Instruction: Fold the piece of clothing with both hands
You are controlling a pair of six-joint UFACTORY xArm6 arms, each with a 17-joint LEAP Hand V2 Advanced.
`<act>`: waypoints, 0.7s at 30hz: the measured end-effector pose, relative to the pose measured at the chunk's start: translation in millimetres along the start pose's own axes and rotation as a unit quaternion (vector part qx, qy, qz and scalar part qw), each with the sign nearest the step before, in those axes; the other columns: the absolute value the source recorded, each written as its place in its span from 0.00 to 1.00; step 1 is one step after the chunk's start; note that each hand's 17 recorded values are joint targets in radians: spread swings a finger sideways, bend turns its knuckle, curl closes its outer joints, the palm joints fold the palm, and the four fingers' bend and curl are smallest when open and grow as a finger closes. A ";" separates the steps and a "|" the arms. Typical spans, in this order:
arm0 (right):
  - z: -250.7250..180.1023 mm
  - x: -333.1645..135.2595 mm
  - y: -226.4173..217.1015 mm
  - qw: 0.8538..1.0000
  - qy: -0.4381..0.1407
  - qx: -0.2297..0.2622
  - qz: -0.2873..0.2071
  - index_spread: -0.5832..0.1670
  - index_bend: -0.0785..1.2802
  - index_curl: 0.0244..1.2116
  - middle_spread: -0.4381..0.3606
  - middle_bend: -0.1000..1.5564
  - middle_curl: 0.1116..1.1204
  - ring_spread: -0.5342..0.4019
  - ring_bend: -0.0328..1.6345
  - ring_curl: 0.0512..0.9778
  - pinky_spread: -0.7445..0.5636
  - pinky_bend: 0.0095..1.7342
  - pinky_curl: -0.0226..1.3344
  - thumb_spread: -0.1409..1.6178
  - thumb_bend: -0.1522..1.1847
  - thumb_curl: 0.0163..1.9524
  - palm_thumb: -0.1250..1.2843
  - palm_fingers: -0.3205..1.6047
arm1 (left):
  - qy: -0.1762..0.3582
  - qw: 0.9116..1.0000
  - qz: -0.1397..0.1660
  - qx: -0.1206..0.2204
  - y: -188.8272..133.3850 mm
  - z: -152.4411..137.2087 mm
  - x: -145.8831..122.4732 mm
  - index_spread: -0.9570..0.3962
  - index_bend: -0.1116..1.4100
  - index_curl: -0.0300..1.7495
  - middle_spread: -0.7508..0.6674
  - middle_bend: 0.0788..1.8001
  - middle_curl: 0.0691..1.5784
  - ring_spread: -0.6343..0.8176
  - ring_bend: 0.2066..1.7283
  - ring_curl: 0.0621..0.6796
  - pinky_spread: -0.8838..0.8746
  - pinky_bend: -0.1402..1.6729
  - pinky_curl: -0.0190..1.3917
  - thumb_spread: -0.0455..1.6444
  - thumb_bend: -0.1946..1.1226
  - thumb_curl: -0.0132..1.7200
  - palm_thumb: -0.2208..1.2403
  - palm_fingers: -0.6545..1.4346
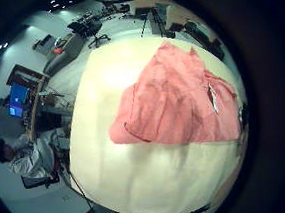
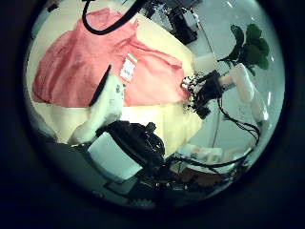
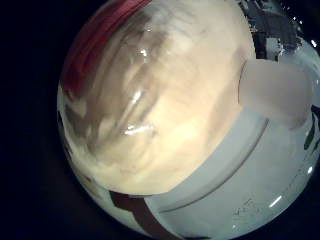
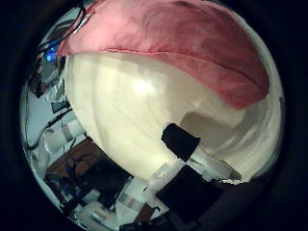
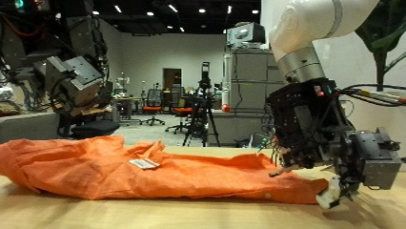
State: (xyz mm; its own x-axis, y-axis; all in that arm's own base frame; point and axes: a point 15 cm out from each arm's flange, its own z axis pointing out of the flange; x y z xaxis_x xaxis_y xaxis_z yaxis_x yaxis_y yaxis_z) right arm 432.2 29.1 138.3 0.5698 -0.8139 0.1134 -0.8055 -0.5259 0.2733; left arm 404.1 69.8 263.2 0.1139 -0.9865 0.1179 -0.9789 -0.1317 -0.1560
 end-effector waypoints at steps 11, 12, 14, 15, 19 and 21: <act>18.5 -2.7 -6.2 1.000 -0.005 -0.017 0.006 0.38 0.18 0.23 0.51 0.20 0.24 0.59 0.20 0.22 0.70 0.12 0.24 0.64 0.10 0.17 0.53 0.32 | 0.000 1.000 0.001 -0.001 -0.3 -0.2 0.5 0.72 0.26 0.29 0.61 0.07 0.19 0.61 0.15 0.26 0.69 0.17 0.18 0.81 0.14 0.19 0.54 0.44; 18.7 -2.0 -6.6 1.000 -0.006 -0.017 0.007 0.38 0.18 0.23 0.51 0.20 0.25 0.59 0.20 0.22 0.69 0.12 0.23 0.64 0.10 0.17 0.53 0.33 | 0.000 1.000 0.001 0.000 -0.5 -1.3 1.2 0.72 0.26 0.29 0.61 0.07 0.19 0.61 0.15 0.26 0.69 0.17 0.18 0.81 0.14 0.19 0.54 0.44; 18.6 0.4 -6.5 1.000 -0.005 -0.017 0.013 0.38 0.18 0.23 0.51 0.21 0.25 0.58 0.21 0.22 0.69 0.11 0.23 0.64 0.10 0.17 0.55 0.34 | 0.000 1.000 0.002 0.000 0.2 -0.8 1.1 0.72 0.26 0.29 0.61 0.07 0.19 0.61 0.15 0.26 0.69 0.17 0.18 0.81 0.14 0.19 0.54 0.44; 18.7 0.6 -6.3 1.000 -0.005 -0.017 0.016 0.38 0.18 0.23 0.50 0.22 0.25 0.57 0.21 0.22 0.68 0.11 0.23 0.64 0.10 0.17 0.55 0.35 | 0.000 1.000 0.002 0.000 0.5 -0.8 0.6 0.72 0.26 0.29 0.61 0.07 0.19 0.61 0.15 0.26 0.69 0.17 0.18 0.81 0.14 0.19 0.54 0.44; 16.6 8.6 -8.2 1.000 0.011 -0.020 0.020 0.37 0.20 0.24 0.47 0.25 0.27 0.51 0.26 0.24 0.64 0.09 0.21 0.64 0.10 0.17 0.57 0.41 | -0.002 1.000 0.001 0.000 -0.5 -0.4 -1.4 0.72 0.26 0.29 0.61 0.07 0.19 0.61 0.15 0.26 0.69 0.17 0.18 0.81 0.14 0.19 0.54 0.44; 9.9 17.7 -12.8 0.999 0.029 -0.018 0.024 0.35 0.21 0.26 0.42 0.27 0.29 0.43 0.32 0.26 0.58 0.10 0.20 0.63 0.10 0.18 0.60 0.49 | -0.002 1.000 0.001 -0.001 -0.5 0.2 -0.8 0.72 0.26 0.29 0.61 0.07 0.19 0.61 0.15 0.26 0.69 0.17 0.18 0.81 0.14 0.19 0.54 0.44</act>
State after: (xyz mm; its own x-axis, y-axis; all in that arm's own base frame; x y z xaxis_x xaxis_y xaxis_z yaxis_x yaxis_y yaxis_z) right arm 451.0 19.0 127.3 0.5393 -0.8221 0.1824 -0.8269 -0.4760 0.2996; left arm 404.5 70.6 262.9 0.1123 -0.9871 0.1141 -0.9796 -0.1292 -0.1540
